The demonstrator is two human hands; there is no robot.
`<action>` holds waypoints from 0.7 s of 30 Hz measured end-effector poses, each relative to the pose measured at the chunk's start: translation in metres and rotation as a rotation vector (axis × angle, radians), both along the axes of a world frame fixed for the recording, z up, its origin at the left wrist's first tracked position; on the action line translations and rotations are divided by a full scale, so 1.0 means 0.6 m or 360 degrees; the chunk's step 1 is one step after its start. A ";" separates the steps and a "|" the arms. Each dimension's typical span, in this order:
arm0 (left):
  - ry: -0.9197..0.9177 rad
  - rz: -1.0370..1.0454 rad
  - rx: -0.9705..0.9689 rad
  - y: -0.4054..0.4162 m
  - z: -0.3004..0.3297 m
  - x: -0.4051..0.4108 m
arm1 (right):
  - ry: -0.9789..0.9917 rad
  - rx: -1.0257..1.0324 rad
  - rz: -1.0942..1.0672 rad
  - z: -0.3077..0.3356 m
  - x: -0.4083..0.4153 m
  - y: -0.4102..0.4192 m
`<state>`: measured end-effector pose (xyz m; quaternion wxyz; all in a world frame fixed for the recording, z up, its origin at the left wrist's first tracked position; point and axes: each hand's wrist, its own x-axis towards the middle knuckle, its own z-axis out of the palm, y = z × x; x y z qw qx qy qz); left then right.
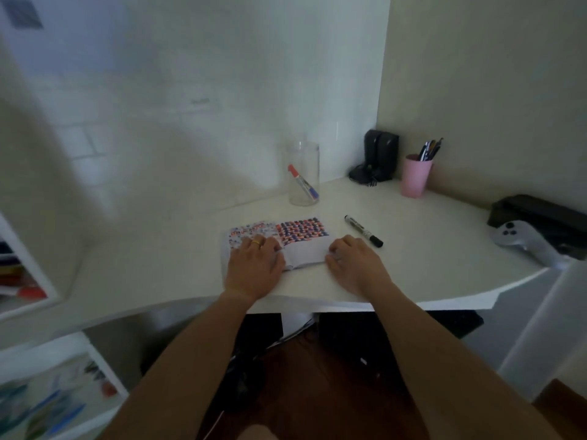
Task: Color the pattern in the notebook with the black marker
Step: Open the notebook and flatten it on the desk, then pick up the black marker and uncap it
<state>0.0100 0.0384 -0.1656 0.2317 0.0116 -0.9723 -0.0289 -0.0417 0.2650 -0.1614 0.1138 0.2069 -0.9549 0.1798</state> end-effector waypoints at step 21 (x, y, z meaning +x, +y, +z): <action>0.0010 -0.0552 -0.0058 -0.013 -0.025 -0.043 | 0.0248 0.0379 -0.0485 0.014 -0.129 0.029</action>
